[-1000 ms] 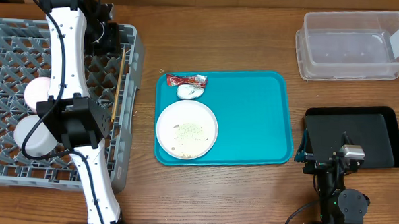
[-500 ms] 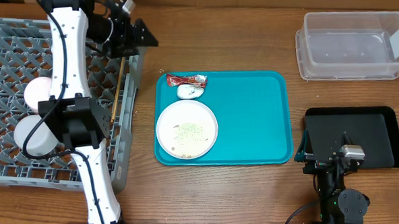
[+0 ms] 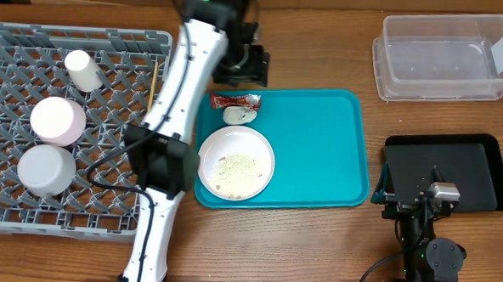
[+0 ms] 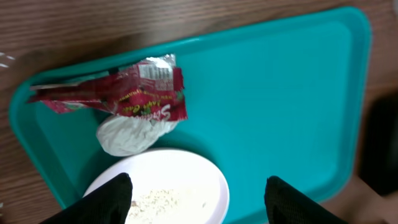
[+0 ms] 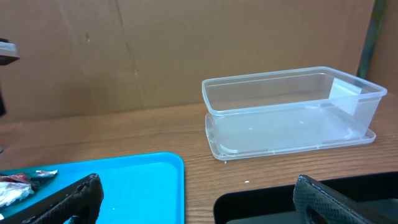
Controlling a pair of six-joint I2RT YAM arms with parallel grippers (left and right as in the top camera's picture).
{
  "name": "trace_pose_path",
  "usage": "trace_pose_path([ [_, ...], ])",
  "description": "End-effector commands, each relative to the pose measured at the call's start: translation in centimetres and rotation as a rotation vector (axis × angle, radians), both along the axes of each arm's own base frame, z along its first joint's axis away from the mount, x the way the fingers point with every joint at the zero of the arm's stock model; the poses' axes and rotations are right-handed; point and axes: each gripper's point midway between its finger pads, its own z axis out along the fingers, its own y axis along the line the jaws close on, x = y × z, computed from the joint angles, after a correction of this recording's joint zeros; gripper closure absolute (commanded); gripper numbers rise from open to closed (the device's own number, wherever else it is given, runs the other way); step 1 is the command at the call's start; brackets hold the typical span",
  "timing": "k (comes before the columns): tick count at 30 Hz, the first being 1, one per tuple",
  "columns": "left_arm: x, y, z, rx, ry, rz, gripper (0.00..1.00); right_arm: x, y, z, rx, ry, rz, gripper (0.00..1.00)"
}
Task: Sort waste into correct bins and load items into the dishwasher
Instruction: 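Move the left gripper over the white plate on the tray, then move the left gripper back over the rack without an object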
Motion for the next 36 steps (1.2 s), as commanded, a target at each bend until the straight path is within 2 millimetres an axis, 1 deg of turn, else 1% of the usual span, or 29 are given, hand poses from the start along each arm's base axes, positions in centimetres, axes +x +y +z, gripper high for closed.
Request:
trace_pose_path([
  [1,1.2,1.2,0.2,0.166,-0.086,0.129,0.29,0.0,-0.2,-0.1,-0.004,-0.007,-0.011,0.00],
  [4,1.2,0.0,0.3,0.157,-0.105,0.109,0.29,0.0,-0.2,-0.1,-0.004,-0.007,-0.011,0.00],
  [5,1.1,-0.2,0.3,0.156,-0.107,0.105,0.32,0.0,-0.2,-0.1,-0.004,-0.007,-0.011,0.00],
  [6,1.1,-0.2,0.3,0.156,-0.106,0.107,0.36,0.0,-0.2,-0.1,-0.004,-0.007,-0.011,0.00],
  [7,1.0,-0.2,0.2,0.157,-0.102,0.116,0.42,0.0,-0.2,-0.1,-0.004,-0.007,-0.011,0.00],
  [9,0.8,0.0,0.2,0.163,-0.088,0.152,0.43,0.0,-0.2,-0.1,-0.004,-0.007,-0.011,0.00],
  [10,0.7,0.0,0.2,0.163,-0.081,0.163,0.42,0.0,-0.2,-0.1,-0.004,-0.007,-0.011,0.00],
  [11,0.7,0.1,0.1,0.164,-0.077,0.166,0.40,0.0,-0.2,-0.1,-0.004,-0.007,-0.011,0.00],
  [12,0.6,0.1,0.1,0.165,-0.076,0.165,0.31,0.0,-0.2,-0.1,-0.004,-0.006,-0.011,0.00],
  [13,0.6,0.2,0.1,0.166,-0.074,0.165,0.19,0.0,-0.2,-0.1,-0.004,-0.007,-0.011,0.00],
  [14,0.5,0.2,0.1,0.168,-0.071,0.165,0.11,0.0,-0.2,-0.1,-0.004,-0.007,-0.011,0.00],
  [15,0.3,0.2,0.1,0.172,-0.063,0.162,0.08,0.0,-0.2,-0.1,-0.004,-0.007,-0.011,0.00],
  [16,0.0,0.3,0.0,0.177,-0.053,0.160,0.08,0.0,-0.2,-0.1,-0.004,-0.007,-0.011,0.00],
  [17,-0.9,0.5,-0.1,0.193,-0.020,0.153,0.07,0.0,-0.2,-0.1,-0.004,-0.007,-0.011,0.00],
  [19,-2.1,0.4,-0.2,0.195,0.025,0.138,0.12,0.0,-0.2,-0.1,-0.004,-0.007,-0.011,0.00],
  [20,-2.7,0.3,-0.3,0.196,0.049,0.132,0.12,0.0,-0.2,-0.1,-0.004,-0.007,-0.011,0.00],
  [21,-3.0,0.1,-0.3,0.188,0.061,0.116,0.16,0.0,-0.2,-0.1,-0.004,-0.006,-0.011,0.00],
  [24,-4.3,-2.2,-0.3,0.105,0.091,-0.010,0.16,0.0,-0.2,-0.1,-0.004,-0.006,-0.011,0.00],
  [27,-5.4,-3.9,-0.5,0.081,0.114,-0.057,0.15,0.0,-0.2,-0.1,-0.004,-0.007,-0.011,0.00],
  [31,-7.0,-5.4,-1.3,0.109,0.137,-0.098,0.19,0.0,-0.2,-0.1,-0.004,-0.007,-0.011,0.00],
  [36,-9.0,-6.4,-2.9,0.165,0.179,-0.149,0.20,0.0,-0.2,-0.1,-0.004,-0.007,-0.011,0.00],
])
